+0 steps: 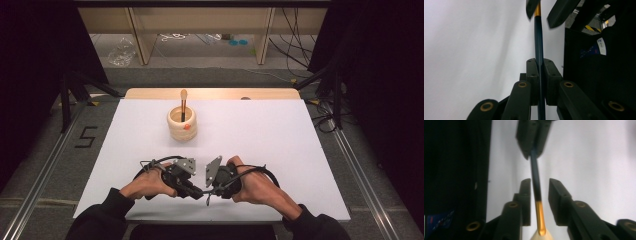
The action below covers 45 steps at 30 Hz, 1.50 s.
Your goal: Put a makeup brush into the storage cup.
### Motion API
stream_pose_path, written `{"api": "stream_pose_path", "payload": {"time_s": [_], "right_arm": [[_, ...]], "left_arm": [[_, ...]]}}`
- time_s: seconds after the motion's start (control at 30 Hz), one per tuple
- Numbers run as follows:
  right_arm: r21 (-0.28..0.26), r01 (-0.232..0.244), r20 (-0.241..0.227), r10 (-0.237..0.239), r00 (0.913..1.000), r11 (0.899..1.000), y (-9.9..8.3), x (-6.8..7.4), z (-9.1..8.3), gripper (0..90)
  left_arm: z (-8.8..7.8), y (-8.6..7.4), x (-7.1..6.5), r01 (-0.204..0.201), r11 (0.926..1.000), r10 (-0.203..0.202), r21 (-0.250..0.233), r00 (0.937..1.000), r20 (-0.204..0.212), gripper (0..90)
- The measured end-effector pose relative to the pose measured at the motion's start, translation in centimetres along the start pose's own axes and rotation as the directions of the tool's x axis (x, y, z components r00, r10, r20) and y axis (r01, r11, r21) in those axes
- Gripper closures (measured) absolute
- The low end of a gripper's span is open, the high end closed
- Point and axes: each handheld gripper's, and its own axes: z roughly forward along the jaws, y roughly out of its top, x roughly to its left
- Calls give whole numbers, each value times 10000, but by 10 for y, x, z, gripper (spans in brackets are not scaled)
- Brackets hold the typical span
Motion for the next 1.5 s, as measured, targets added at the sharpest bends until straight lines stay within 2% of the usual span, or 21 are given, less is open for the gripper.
{"api": "stream_pose_path", "payload": {"time_s": [0.07, 0.13, 0.27, 0.3, 0.33, 0.6, 0.63, 0.67, 0.73, 0.8, 0.87, 0.97, 1.0, 1.07, 1.1, 1.2, 1.23, 1.27, 1.33, 1.4, 1.5], "right_arm": [[-383, -441, 308, 452, 9985, 9983, -4, -3, -9, 651], [-879, -900, 349, 933, 9950, 9921, -9, -7, -18, 615], [-1818, -1803, 1285, 2051, 9703, 9667, -23, -14, -34, 532], [-2118, -2127, 1300, 2432, 9612, 9539, -28, -16, -38, 512], [-2588, -2749, 1256, 3144, 9409, 9260, -34, -17, -42, 479], [-4112, -4468, 915, 5237, 8470, 7946, -73, -29, -41, 393], [-4102, -4612, 819, 5354, 8406, 7868, -77, -30, -41, 381], [-4227, -4796, 669, 5543, 8296, 7689, -80, -30, -39, 375], [-4456, -4957, 472, 5725, 8185, 7454, -84, -29, -35, 353], [-4704, -5136, 199, 5905, 8068, 7176, -85, -30, -30, 325], [-4753, -5314, 117, 6089, 7932, 7013, -84, -30, -27, 286], [-5066, -5313, -116, 6108, 7917, 6791, -82, -29, -24, 303], [-5224, -5333, -207, 6154, 7880, 6653, -80, -29, -23, 303], [-5480, -5304, -388, 6137, 7886, 6468, -78, -30, -21, 301], [-5579, -5362, -550, 6164, 7855, 6335, -77, -30, -20, 299], [-5627, -5264, -524, 6080, 7922, 6374, -75, -29, -19, 277], [-5722, -5308, -623, 6122, 7883, 6252, -74, -28, -18, 277], [-5709, -5306, -598, 6128, 7880, 6265, -74, -27, -18, 277], [-5821, -5336, -817, 6088, 7891, 6135, -72, -27, -16, 288], [-5927, -5331, -980, 6029, 7918, 6038, -70, -27, -16, 298], [-6143, -5292, -1153, 5969, 7940, 5853, -66, -27, -15, 313]], "left_arm": [[-3, -1, 5, -341, 9991, 332, -259, 9989, -338, 842], [-7, -3, 6, -226, 9985, 197, -491, 9981, -587, 842], [-17, -6, 8, 112, 9938, -242, -1102, 9928, -1170, 843], [-21, -7, 8, 222, 9900, -427, -1392, 9883, -1463, 843], [-23, -7, 9, 276, 9868, -522, -1593, 9869, -1525, 842], [-39, -13, 13, 818, 9533, -1489, -2908, 9648, -2166, 842], [-39, -14, 14, 825, 9502, -1492, -3005, 9670, -2064, 842], [-40, -14, 14, 869, 9453, -1639, -3145, 9599, -2273, 842], [-43, -16, 15, 867, 9406, -1701, -3283, 9570, -2348, 842], [-45, -16, 15, 979, 9267, -1933, -3628, 9521, -2369, 842], [-47, -17, 15, 1030, 9119, -2127, -3974, 9465, -2428, 842], [-50, -17, 14, 1146, 8934, -2371, -4345, 9416, -2390, 842], [-51, -18, 14, 1104, 8915, -2293, -4394, 9464, -2275, 842], [-51, -18, 11, 1086, 8840, -2371, -4547, 9424, -2359, 842], [-51, -18, 11, 1064, 8862, -2314, -4509, 9448, -2318, 842], [-52, -19, 9, 1045, 8816, -2306, -4602, 9462, -2269, 842], [-52, -19, 9, 1071, 8794, -2350, -4639, 9450, -2274, 842], [-53, -19, 8, 1150, 8779, -2434, -4649, 9431, -2264, 842], [-53, -20, 8, 1105, 8741, -2460, -4729, 9404, -2349, 842], [-52, -20, 7, 1142, 8634, -2488, -4914, 9437, -2178, 842], [-51, -19, 5, 1135, 8572, -2502, -5022, 9444, -2135, 842]]}}
